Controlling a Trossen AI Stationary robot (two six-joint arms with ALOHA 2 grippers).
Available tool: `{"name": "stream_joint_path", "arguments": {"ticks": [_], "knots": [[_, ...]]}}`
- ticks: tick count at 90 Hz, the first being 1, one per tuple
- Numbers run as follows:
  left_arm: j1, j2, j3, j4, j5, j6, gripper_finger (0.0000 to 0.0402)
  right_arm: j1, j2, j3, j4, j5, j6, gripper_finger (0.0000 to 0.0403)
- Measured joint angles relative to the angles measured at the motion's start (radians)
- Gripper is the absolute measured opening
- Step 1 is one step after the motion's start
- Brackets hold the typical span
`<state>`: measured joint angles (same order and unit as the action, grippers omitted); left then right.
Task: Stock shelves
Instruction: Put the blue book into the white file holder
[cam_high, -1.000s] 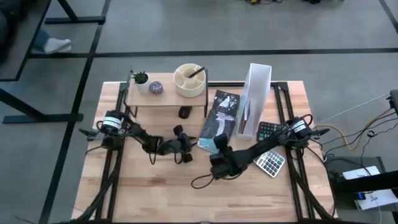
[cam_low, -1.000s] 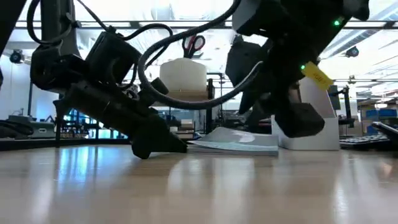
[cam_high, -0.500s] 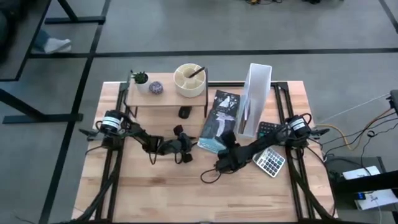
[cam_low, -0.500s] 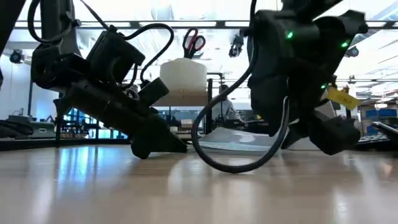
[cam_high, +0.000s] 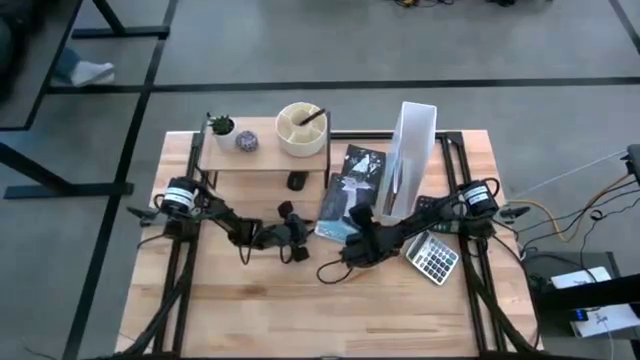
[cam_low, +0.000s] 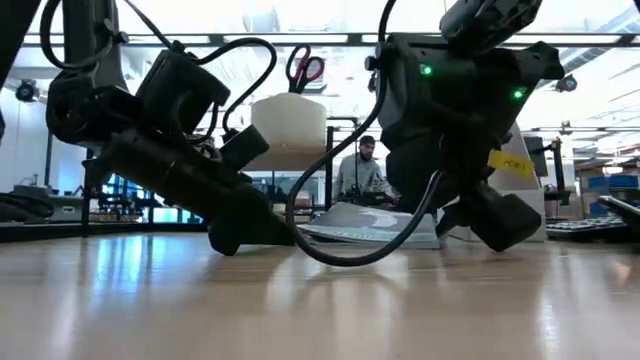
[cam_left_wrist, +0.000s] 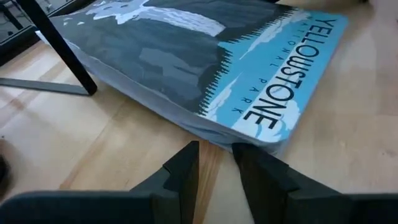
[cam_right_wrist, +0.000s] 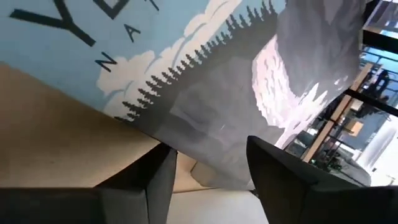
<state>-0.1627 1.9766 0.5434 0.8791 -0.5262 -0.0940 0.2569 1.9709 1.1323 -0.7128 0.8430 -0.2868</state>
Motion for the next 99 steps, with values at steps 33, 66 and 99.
{"name": "stream_joint_path", "arguments": {"ticks": [33,66,99], "knots": [[0.001,0.0,0.001,0.002,0.011,0.006,0.0098,0.093,-0.001,0.025,0.038,0.11,0.135,0.0143],[-0.003,-0.015,0.002,-0.003,0.019,0.035,0.0098,0.099,-0.002,0.072,0.007,0.119,0.234,0.0039],[-0.023,-0.106,-0.002,-0.137,0.013,0.048,0.0098,0.146,-0.029,0.248,-0.28,0.092,0.569,0.0005]]}}
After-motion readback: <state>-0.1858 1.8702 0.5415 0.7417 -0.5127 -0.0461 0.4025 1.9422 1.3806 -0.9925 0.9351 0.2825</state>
